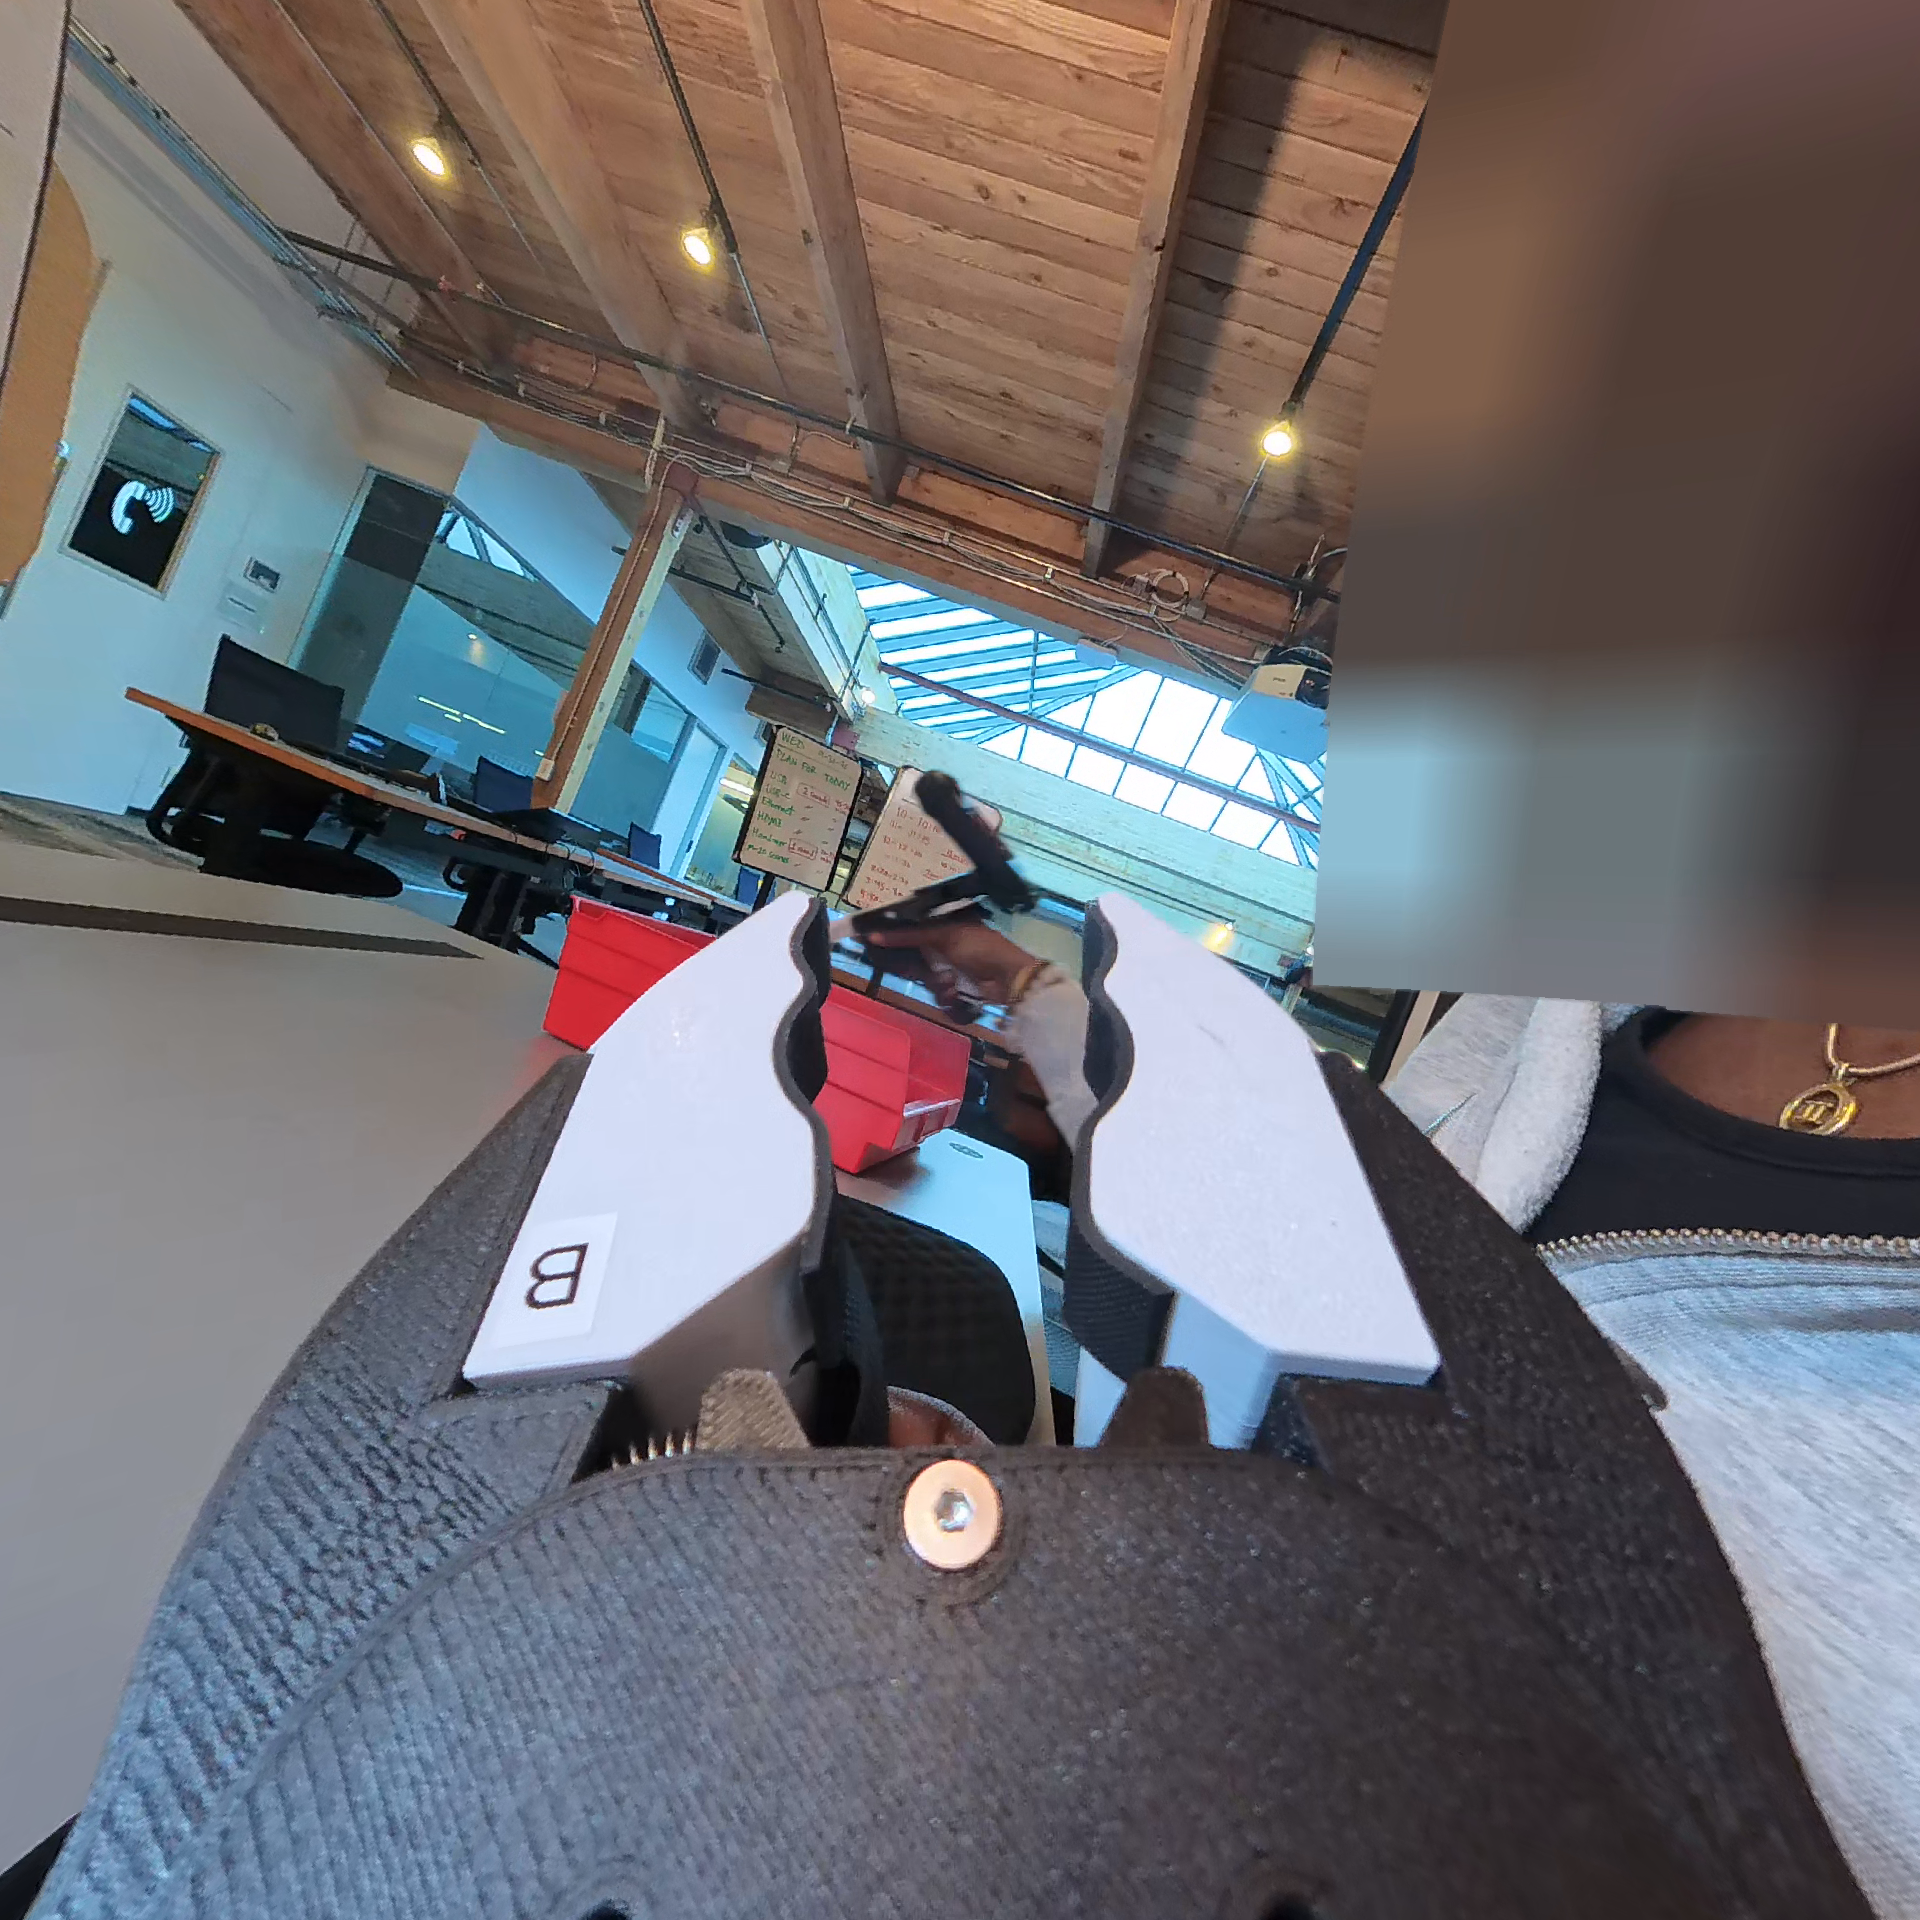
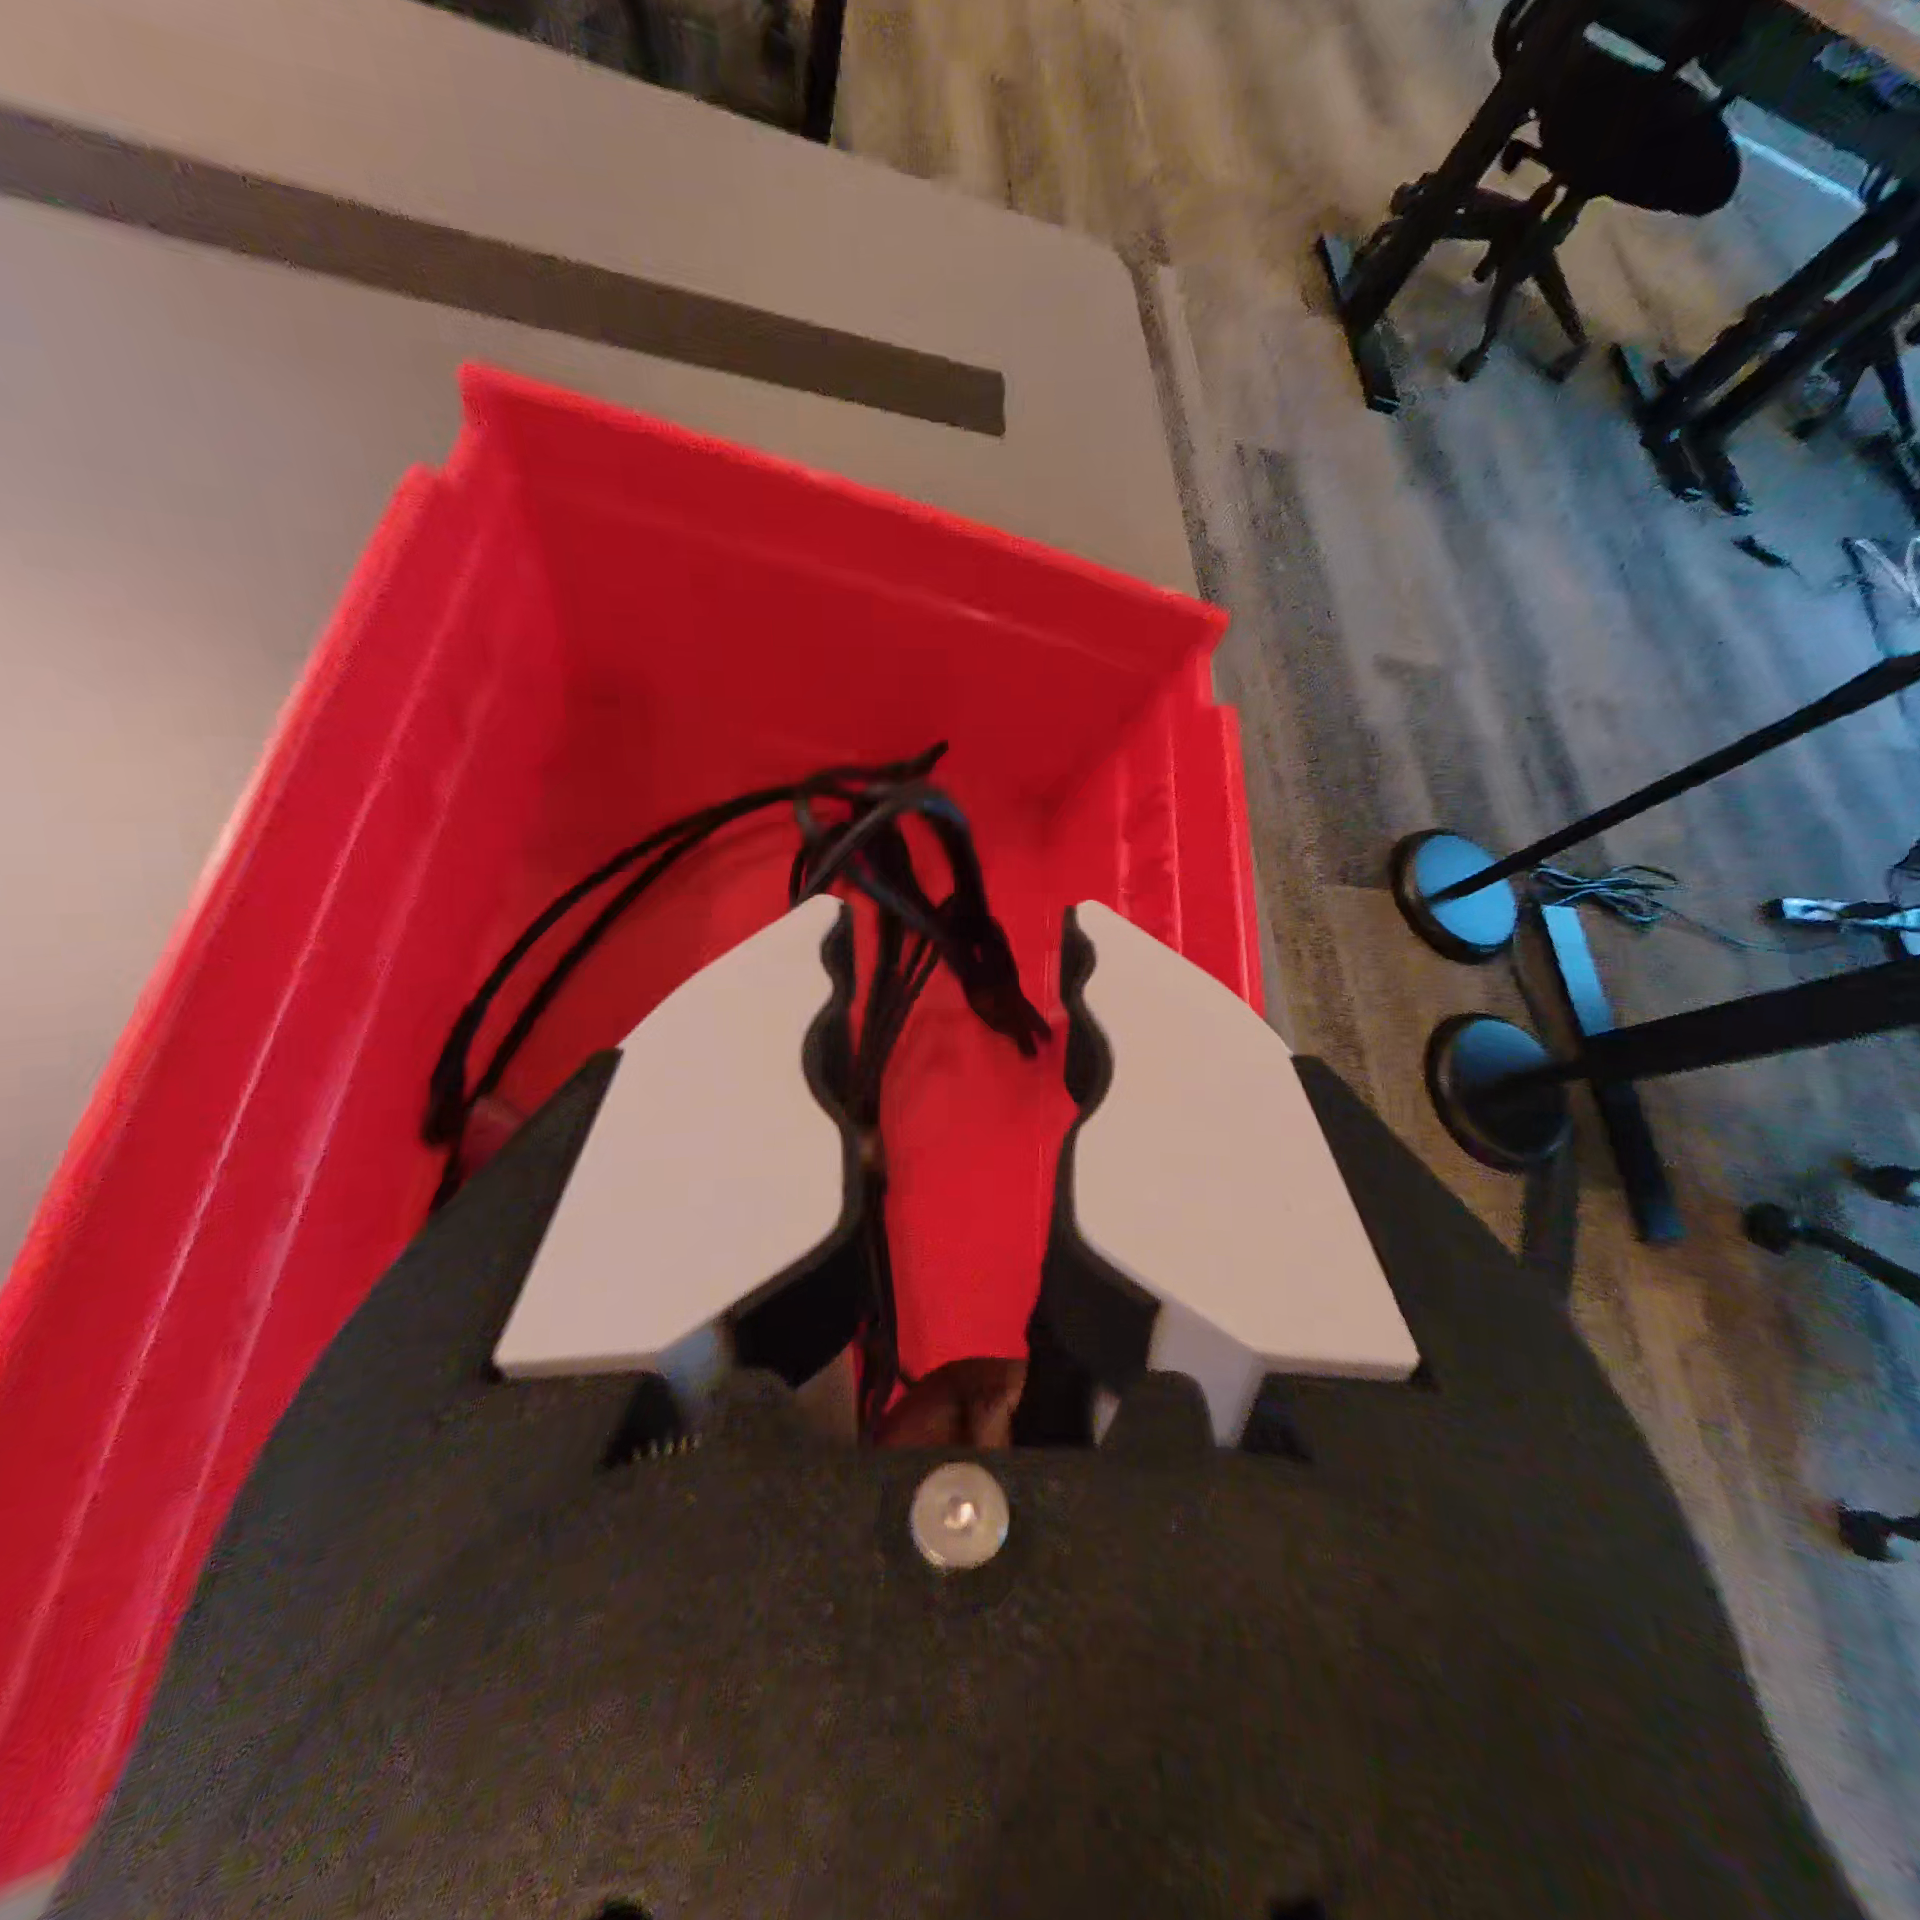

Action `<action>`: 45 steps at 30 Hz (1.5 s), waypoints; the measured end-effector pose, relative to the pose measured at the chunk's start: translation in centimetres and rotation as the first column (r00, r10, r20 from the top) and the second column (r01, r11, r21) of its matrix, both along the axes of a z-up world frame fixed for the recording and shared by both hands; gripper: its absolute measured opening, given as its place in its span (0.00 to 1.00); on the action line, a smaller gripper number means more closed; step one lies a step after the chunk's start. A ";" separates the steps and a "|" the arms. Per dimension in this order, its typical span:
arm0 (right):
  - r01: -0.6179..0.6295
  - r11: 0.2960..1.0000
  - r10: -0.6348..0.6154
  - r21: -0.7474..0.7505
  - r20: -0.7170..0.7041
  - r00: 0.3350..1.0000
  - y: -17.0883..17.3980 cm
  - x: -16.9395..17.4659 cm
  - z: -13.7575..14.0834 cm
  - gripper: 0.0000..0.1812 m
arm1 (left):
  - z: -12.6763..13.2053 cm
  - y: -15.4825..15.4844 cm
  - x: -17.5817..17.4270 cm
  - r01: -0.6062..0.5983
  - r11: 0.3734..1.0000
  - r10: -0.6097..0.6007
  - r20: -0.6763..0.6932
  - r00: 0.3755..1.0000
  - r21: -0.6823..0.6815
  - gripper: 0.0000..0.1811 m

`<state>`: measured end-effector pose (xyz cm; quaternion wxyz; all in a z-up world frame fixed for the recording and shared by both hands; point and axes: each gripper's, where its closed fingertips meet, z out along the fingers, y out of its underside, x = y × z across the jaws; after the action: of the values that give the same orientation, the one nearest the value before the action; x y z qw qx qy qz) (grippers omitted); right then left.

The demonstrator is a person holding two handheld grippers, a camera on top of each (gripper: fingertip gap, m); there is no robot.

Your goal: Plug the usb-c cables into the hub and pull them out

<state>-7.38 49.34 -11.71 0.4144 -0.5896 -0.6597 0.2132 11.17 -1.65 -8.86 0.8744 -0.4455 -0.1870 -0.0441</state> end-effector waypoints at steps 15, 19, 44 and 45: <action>-0.254 0.927 0.122 -0.274 -0.419 0.900 -9.1 -2.1 4.8 0.44 | -0.1 0.6 0.7 0.011 0.996 -0.011 -0.003 1.000 -0.087 0.27; -0.584 0.750 0.284 -0.311 -0.646 0.708 -18.3 4.6 10.1 0.66 | 2.5 -0.1 2.4 0.022 0.990 -0.030 -0.052 0.998 -0.140 0.31; -0.790 0.549 0.406 -0.274 -0.739 0.539 -28.3 9.9 12.0 0.66 | -14.2 -32.8 -26.1 0.387 0.242 0.837 0.393 0.381 -0.890 0.30; -0.786 0.555 0.399 -0.273 -0.742 0.539 -28.1 9.8 12.0 0.66 | -14.7 -33.0 -26.2 0.398 0.224 0.849 0.379 0.369 -0.890 0.29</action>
<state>2.44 21.23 0.25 0.2940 -0.3061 -0.5584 0.7128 -15.05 -34.66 -23.51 0.1522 -0.7154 -0.6816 0.0207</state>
